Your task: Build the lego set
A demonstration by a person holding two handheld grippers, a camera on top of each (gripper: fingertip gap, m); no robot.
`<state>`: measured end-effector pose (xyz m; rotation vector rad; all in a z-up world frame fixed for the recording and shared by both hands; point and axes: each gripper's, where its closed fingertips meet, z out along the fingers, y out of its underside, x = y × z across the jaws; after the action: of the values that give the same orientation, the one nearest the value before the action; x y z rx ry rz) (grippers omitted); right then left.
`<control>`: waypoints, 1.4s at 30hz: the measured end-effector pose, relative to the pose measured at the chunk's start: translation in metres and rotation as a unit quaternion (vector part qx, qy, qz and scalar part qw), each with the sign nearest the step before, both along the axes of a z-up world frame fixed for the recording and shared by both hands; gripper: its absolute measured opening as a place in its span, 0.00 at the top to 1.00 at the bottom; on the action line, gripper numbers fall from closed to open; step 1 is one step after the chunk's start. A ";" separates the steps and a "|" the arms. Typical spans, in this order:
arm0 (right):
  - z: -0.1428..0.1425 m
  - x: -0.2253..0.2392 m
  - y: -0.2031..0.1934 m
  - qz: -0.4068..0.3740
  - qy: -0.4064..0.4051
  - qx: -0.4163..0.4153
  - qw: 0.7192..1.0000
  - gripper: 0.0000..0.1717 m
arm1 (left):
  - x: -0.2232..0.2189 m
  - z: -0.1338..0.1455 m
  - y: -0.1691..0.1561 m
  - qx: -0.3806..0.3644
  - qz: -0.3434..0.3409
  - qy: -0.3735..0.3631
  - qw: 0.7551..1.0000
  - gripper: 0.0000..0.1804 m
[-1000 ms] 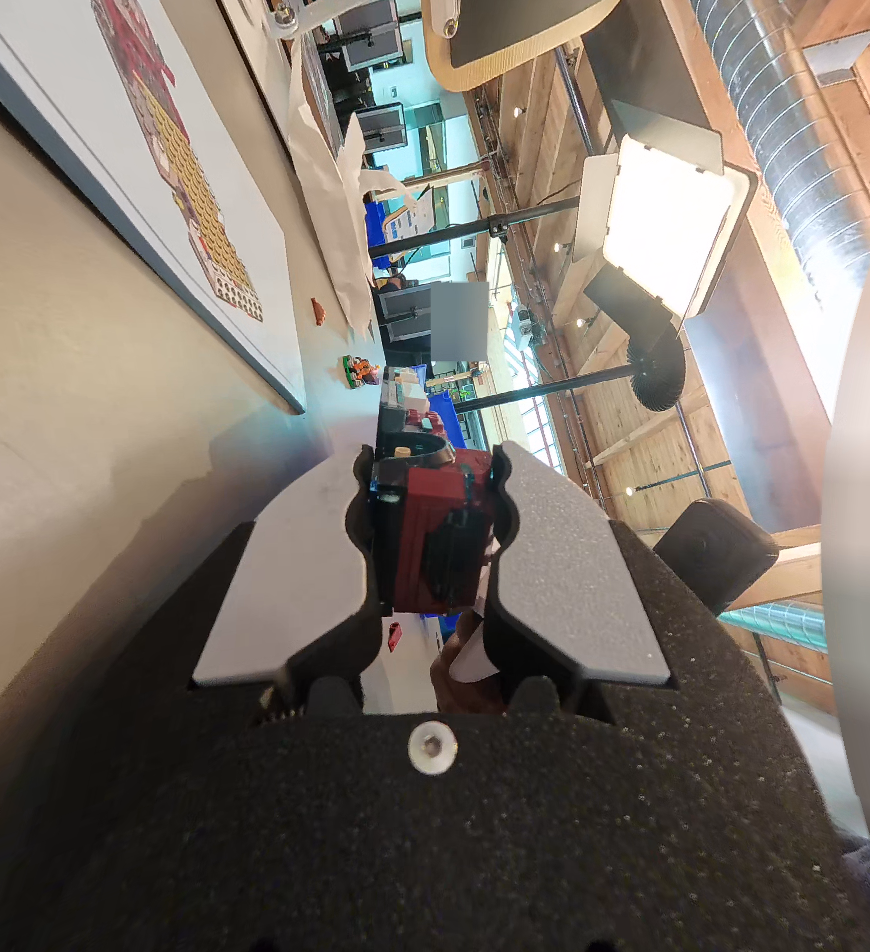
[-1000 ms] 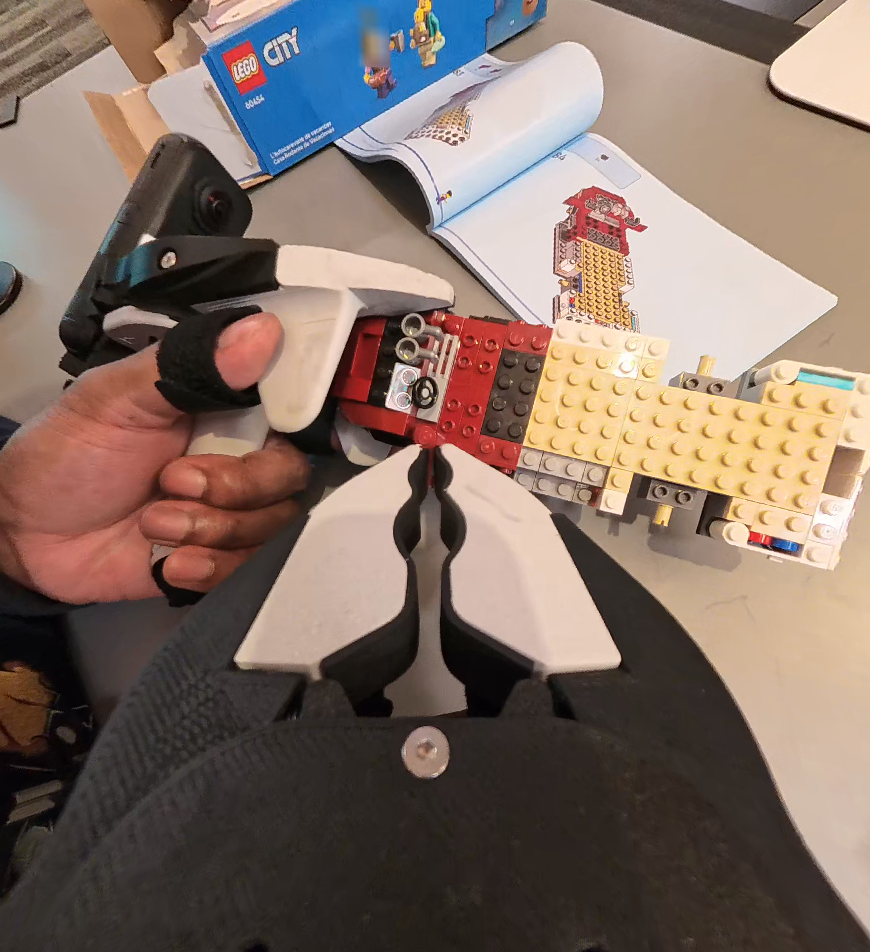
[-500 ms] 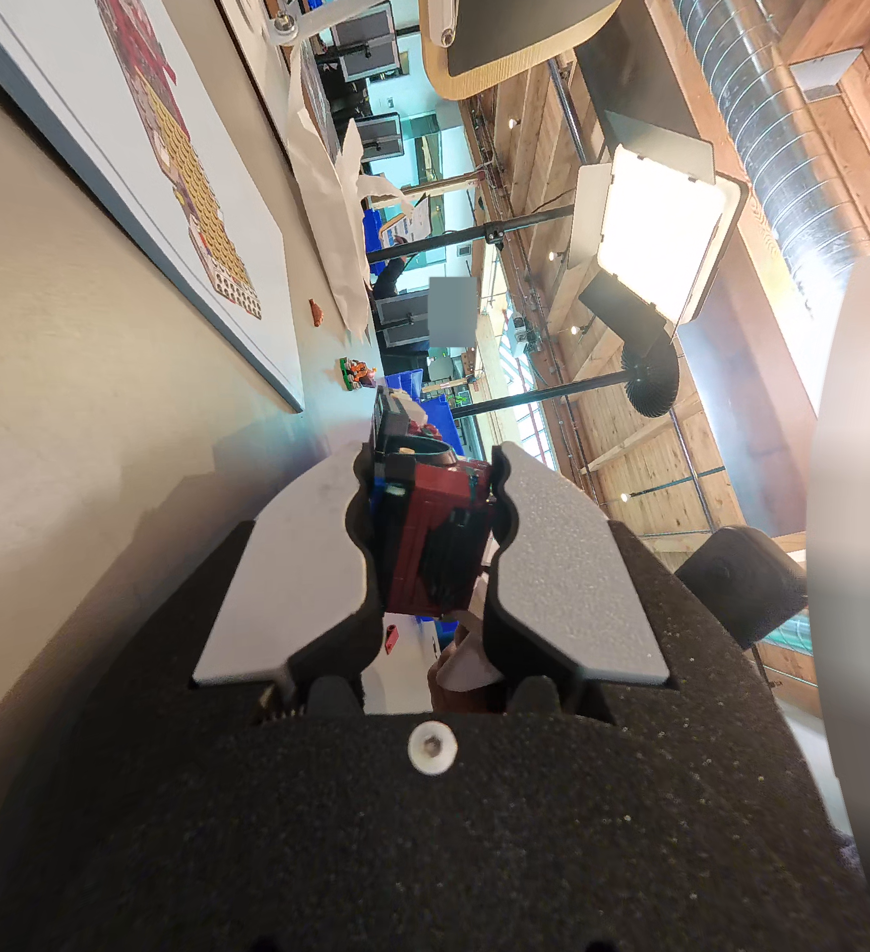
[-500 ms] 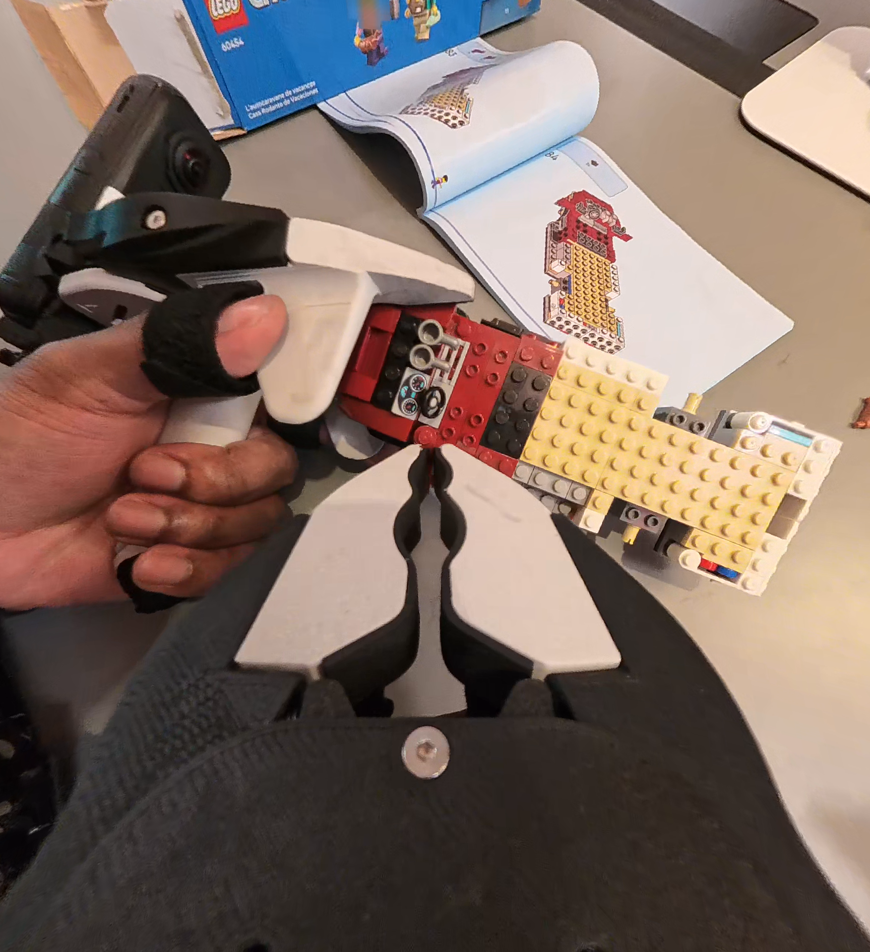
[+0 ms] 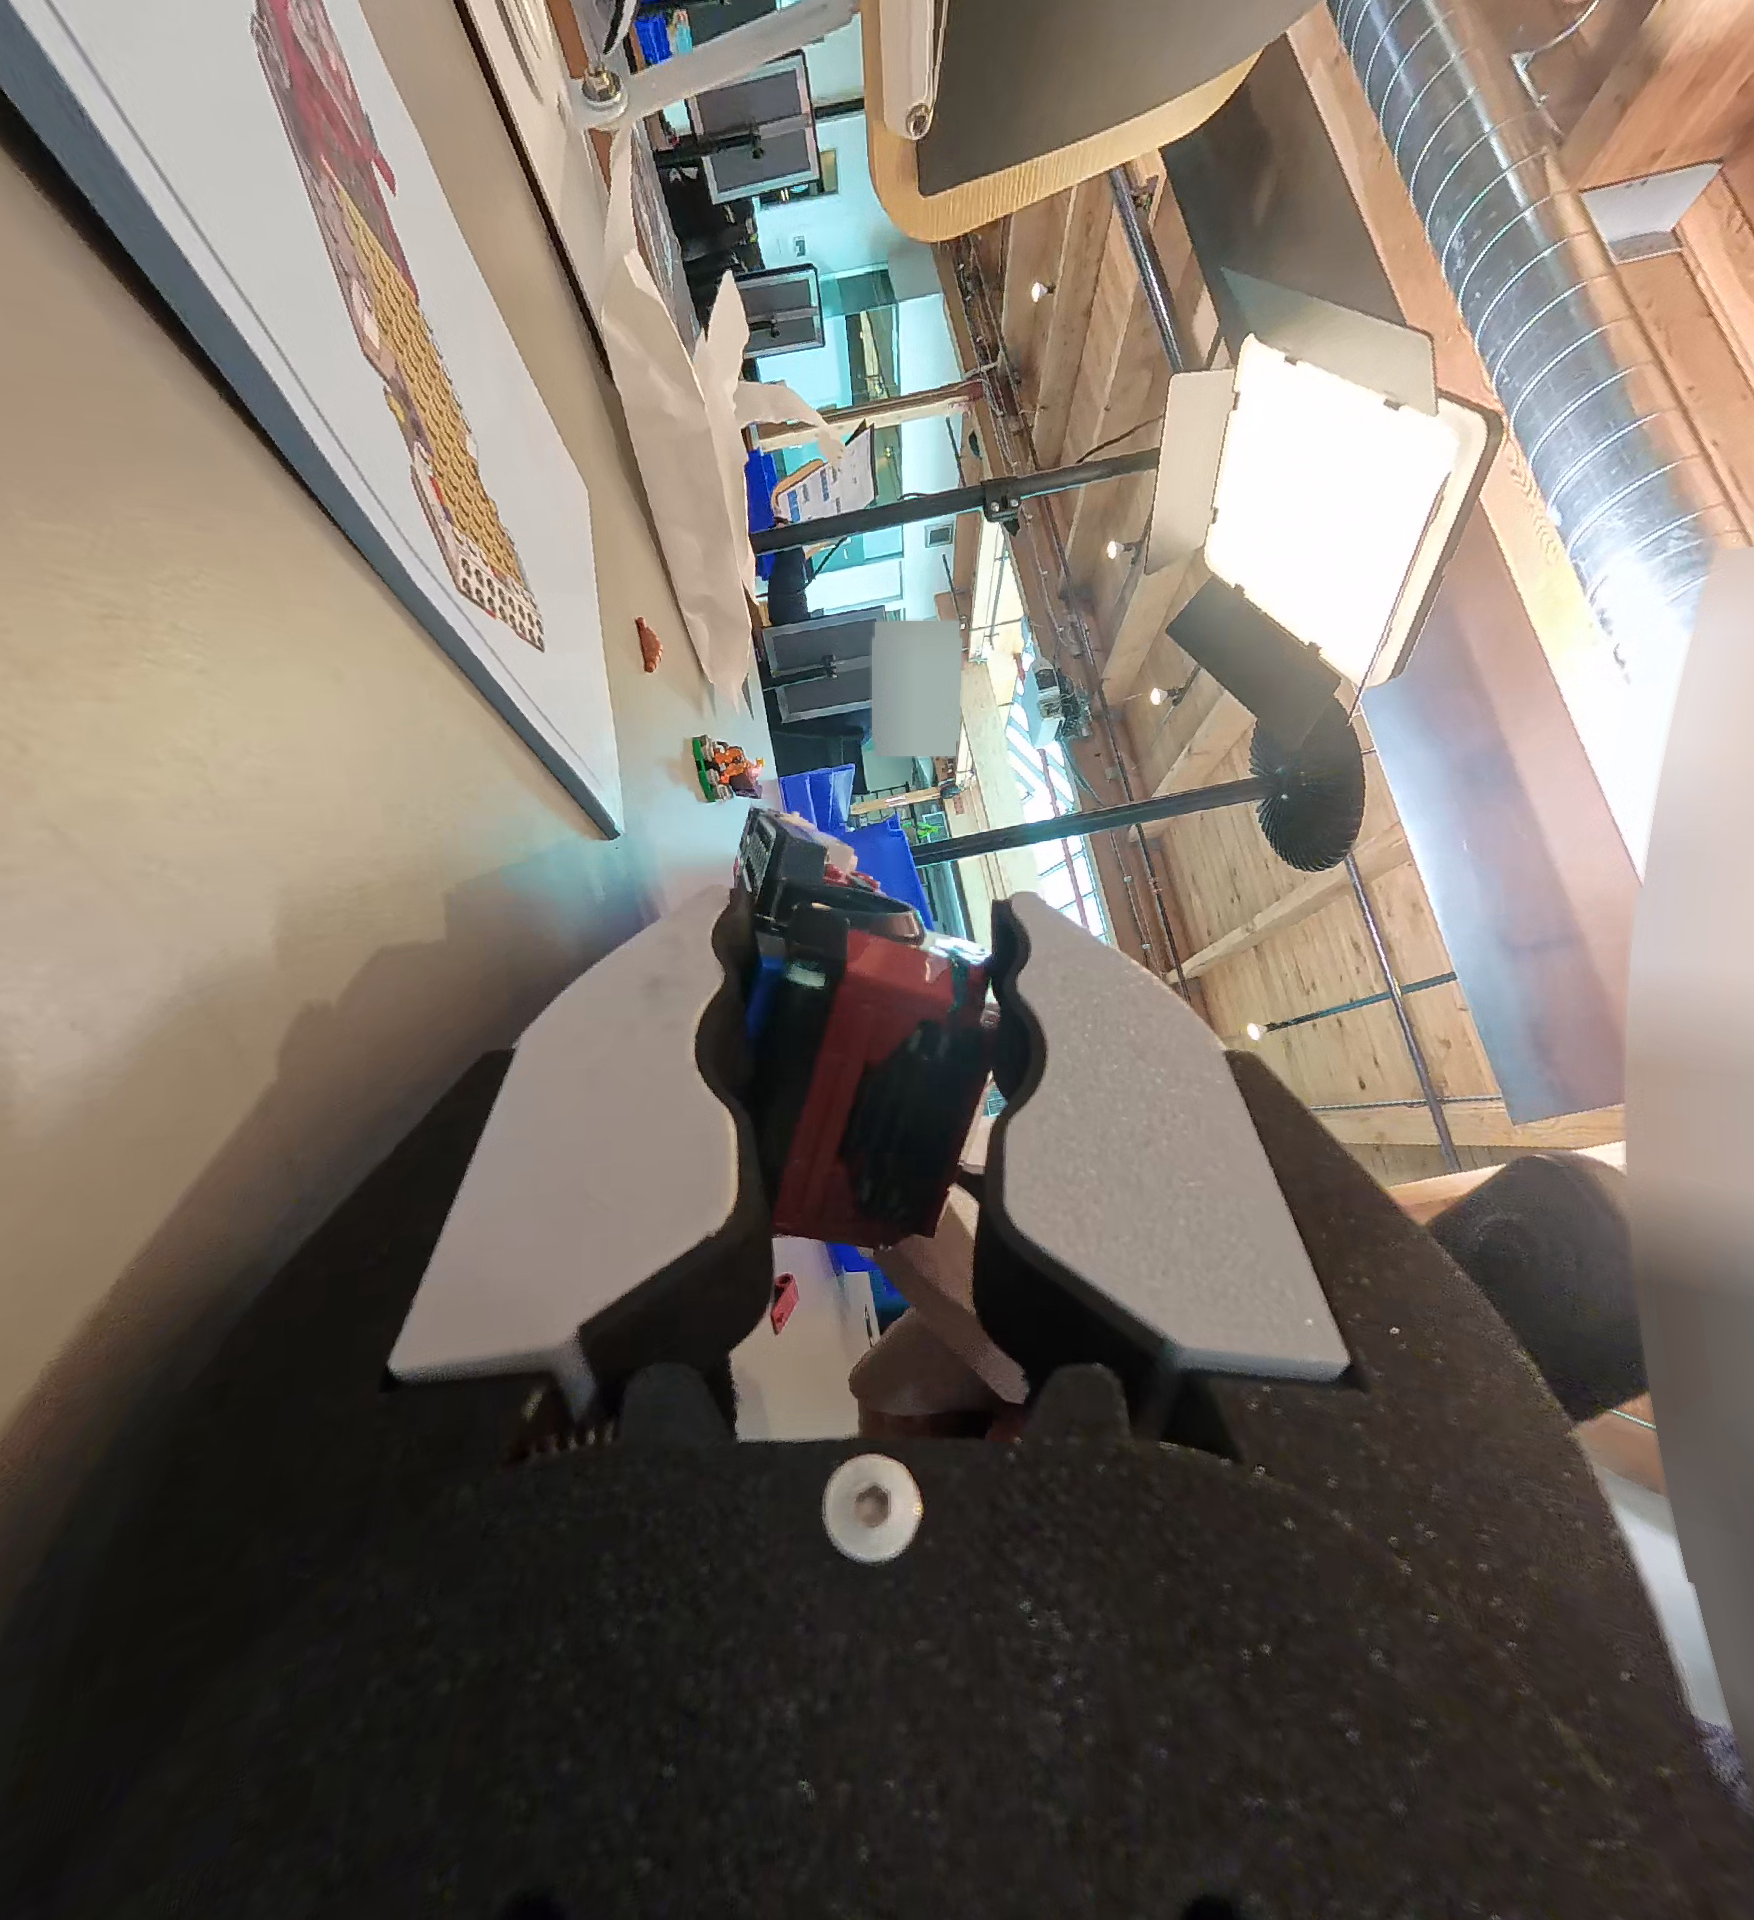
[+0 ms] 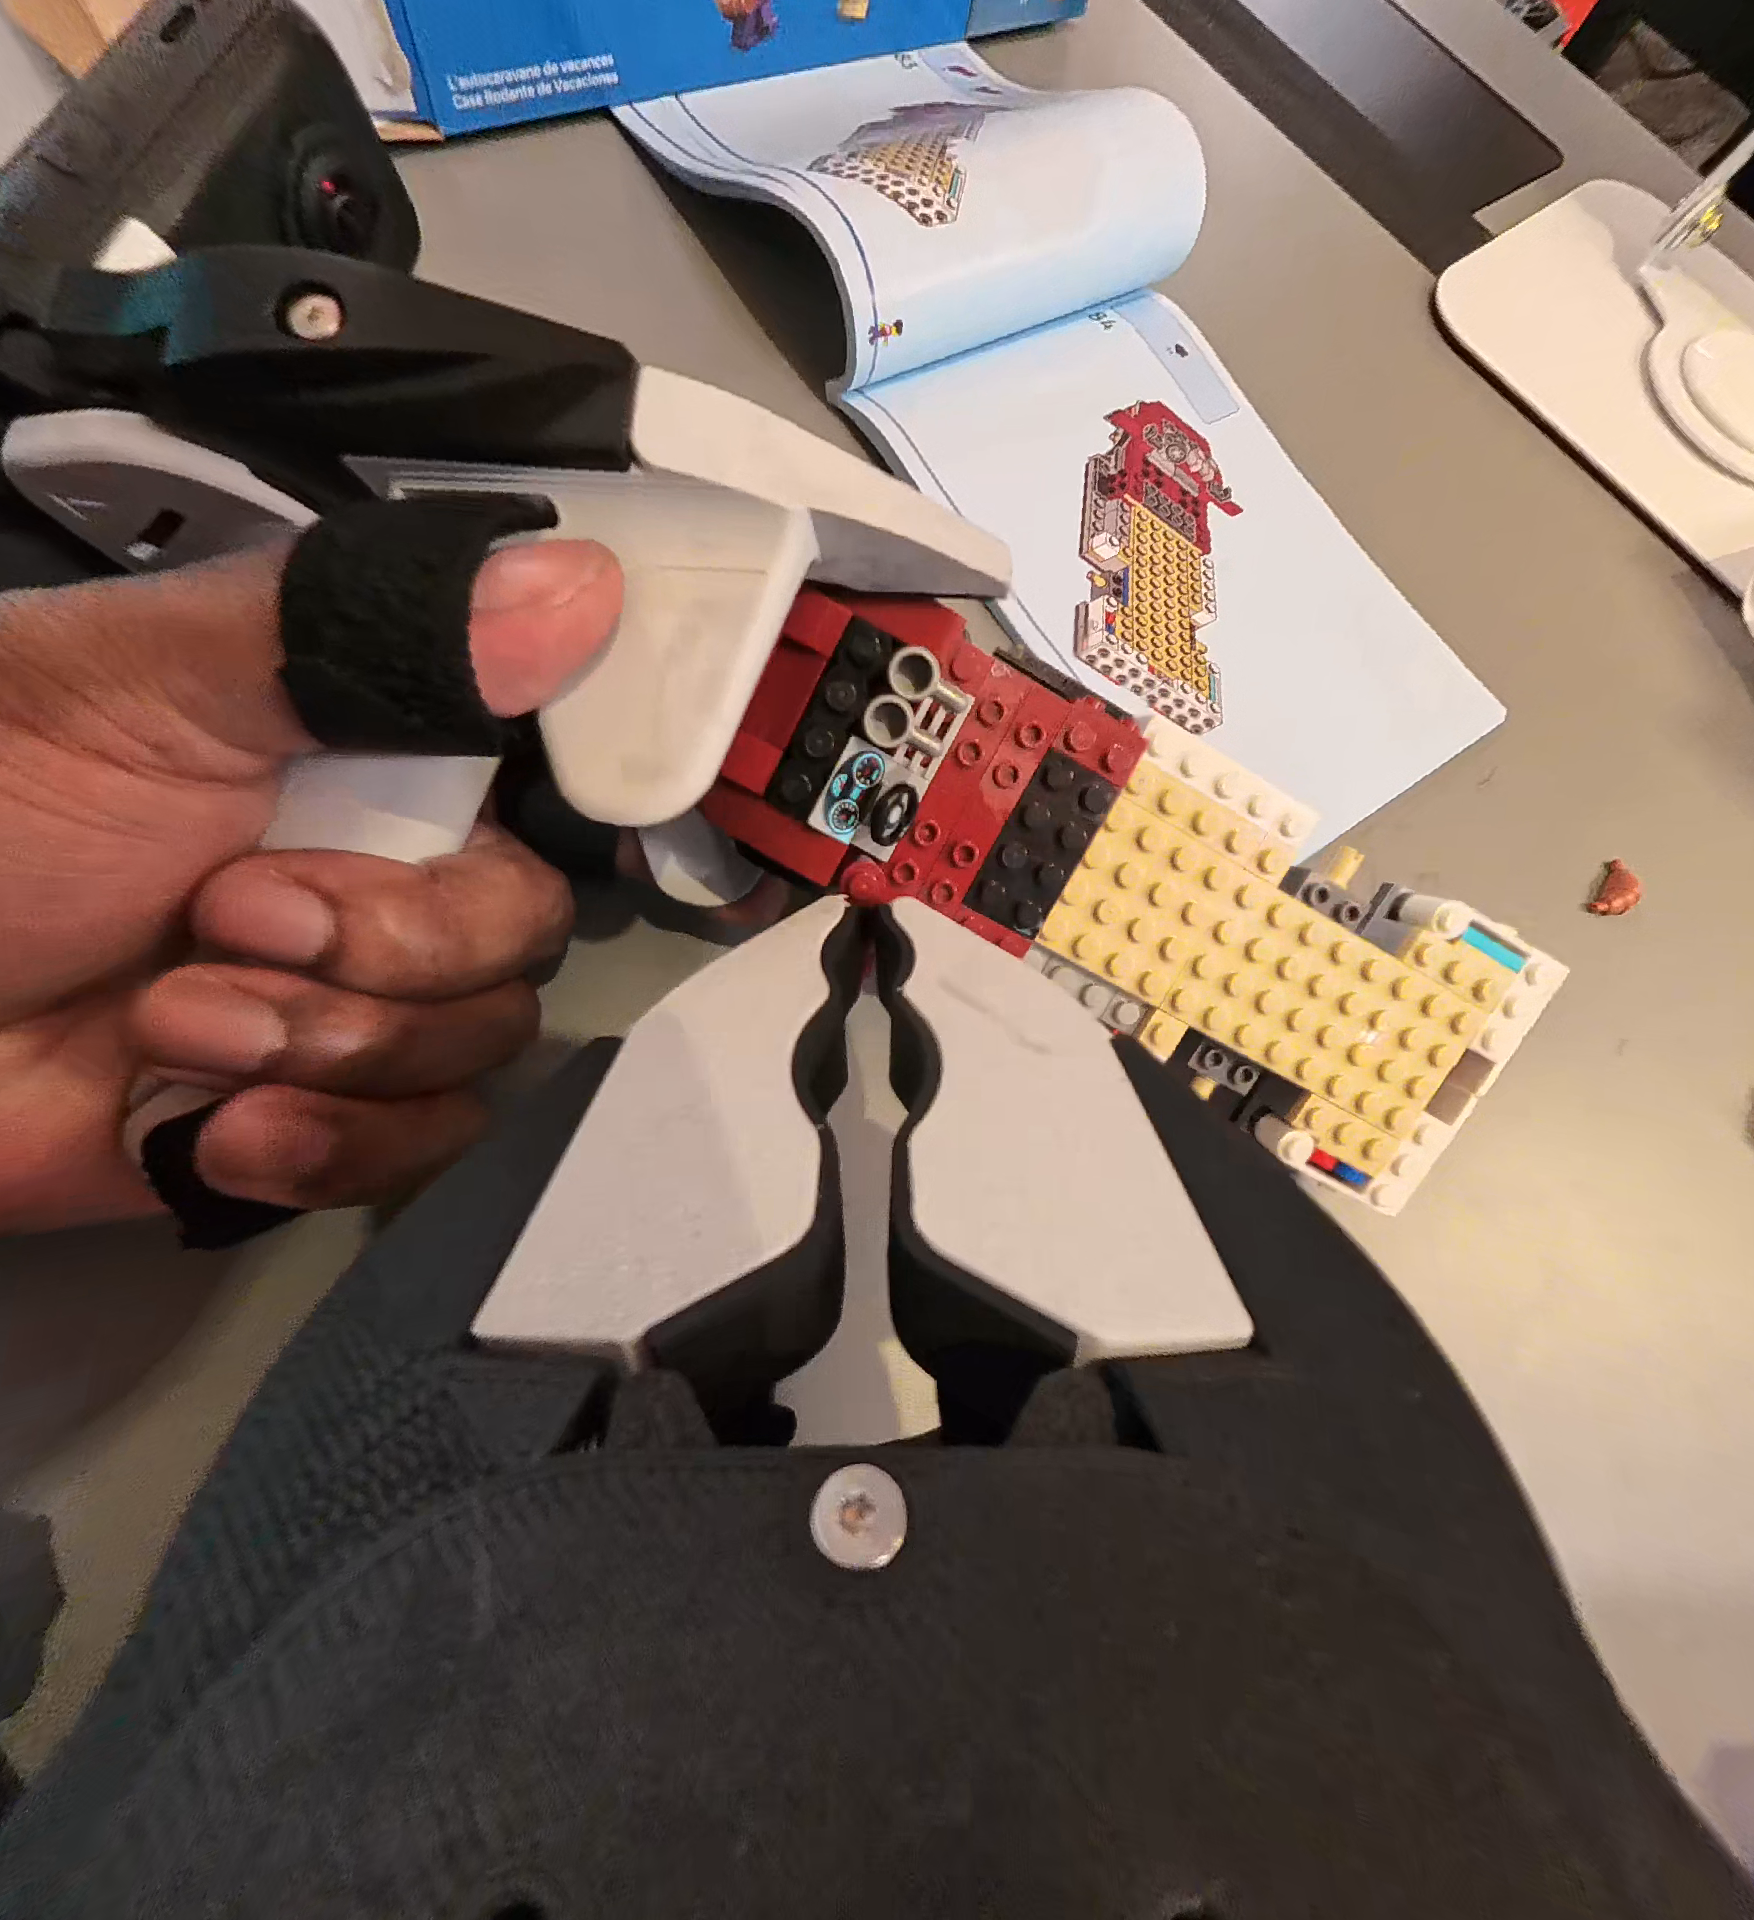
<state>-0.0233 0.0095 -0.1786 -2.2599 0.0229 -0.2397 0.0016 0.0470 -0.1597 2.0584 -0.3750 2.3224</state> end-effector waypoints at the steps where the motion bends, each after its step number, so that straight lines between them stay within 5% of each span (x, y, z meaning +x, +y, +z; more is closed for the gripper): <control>1: 0.000 0.000 0.000 0.000 -0.010 -0.002 1.000 0.99 | 0.000 0.000 0.000 0.002 0.001 0.000 1.000 0.75; 8: -0.001 0.000 0.003 -0.003 -0.060 -0.006 0.998 0.99 | 0.000 0.000 0.002 0.003 0.012 0.002 1.000 0.76; 22: -0.002 0.000 0.006 -0.010 -0.017 -0.004 1.000 0.99 | 0.000 0.003 0.006 -0.002 0.018 -0.011 1.000 0.75; 32: 0.013 -0.006 0.008 0.010 0.002 0.063 0.998 0.85 | 0.003 0.007 0.014 -0.130 0.002 -0.052 0.990 0.76; 42: 0.020 -0.003 0.009 -0.001 -0.037 0.136 0.990 0.93 | 0.003 0.012 0.019 -0.165 0.004 -0.071 0.984 0.76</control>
<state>-0.0260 0.0190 -0.1588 -1.9791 0.0182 -0.3035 0.0041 0.0663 -0.1473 1.7518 0.0212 2.3501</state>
